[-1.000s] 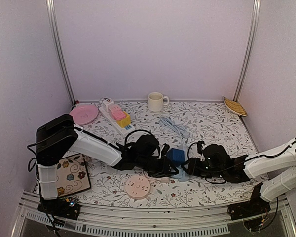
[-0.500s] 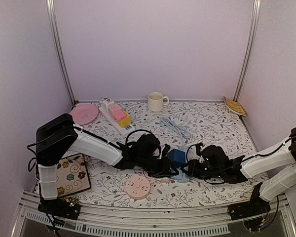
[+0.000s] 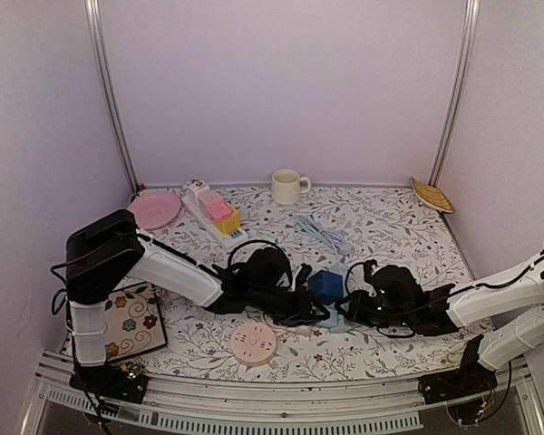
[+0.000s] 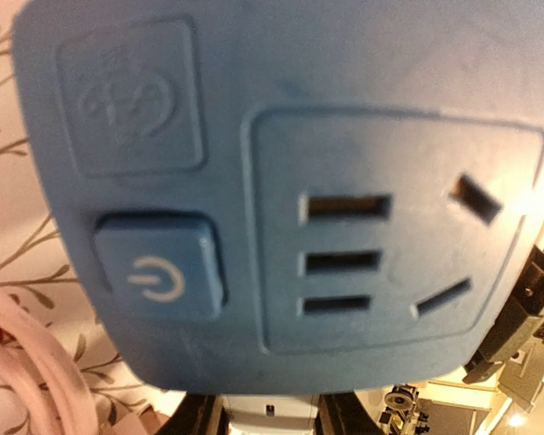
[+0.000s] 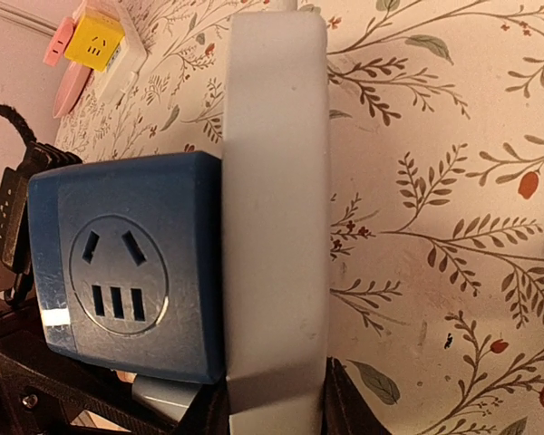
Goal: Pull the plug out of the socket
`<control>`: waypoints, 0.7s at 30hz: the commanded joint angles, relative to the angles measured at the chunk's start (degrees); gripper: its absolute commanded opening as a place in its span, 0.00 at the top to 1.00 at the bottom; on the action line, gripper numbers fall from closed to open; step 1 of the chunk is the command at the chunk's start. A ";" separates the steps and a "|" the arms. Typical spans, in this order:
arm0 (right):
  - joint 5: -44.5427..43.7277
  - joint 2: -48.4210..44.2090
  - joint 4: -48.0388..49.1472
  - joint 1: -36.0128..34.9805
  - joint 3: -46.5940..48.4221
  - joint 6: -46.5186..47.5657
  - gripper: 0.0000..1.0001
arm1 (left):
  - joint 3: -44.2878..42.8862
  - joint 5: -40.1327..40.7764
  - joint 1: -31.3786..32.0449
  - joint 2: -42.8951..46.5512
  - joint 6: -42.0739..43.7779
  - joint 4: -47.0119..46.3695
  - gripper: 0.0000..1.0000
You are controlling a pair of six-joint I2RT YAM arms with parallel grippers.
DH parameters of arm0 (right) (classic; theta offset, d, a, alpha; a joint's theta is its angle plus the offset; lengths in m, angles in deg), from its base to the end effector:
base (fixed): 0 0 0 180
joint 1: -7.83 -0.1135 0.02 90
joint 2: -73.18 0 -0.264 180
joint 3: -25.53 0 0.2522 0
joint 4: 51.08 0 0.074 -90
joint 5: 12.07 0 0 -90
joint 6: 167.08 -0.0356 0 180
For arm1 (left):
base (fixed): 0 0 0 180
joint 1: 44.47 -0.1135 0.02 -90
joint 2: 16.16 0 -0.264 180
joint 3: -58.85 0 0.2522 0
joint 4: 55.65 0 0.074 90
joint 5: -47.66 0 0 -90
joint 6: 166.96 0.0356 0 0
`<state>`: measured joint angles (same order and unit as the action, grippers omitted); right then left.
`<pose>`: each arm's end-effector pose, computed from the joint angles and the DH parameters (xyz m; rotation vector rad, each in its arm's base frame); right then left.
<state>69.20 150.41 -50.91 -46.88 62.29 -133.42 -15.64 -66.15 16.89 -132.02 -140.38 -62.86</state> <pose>0.1412 0.1901 0.1367 0.1194 2.4073 0.8156 0.1851 -0.3690 0.1245 0.2467 2.6366 -1.4929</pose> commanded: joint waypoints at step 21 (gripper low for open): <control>-14.16 -5.22 -14.19 0.84 1.45 4.02 0.97 | 4.57 1.12 -1.06 9.75 4.60 2.54 1.00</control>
<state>65.94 145.37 -55.87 -47.96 64.96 -132.54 -13.02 -63.71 16.89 -126.55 -138.98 -63.72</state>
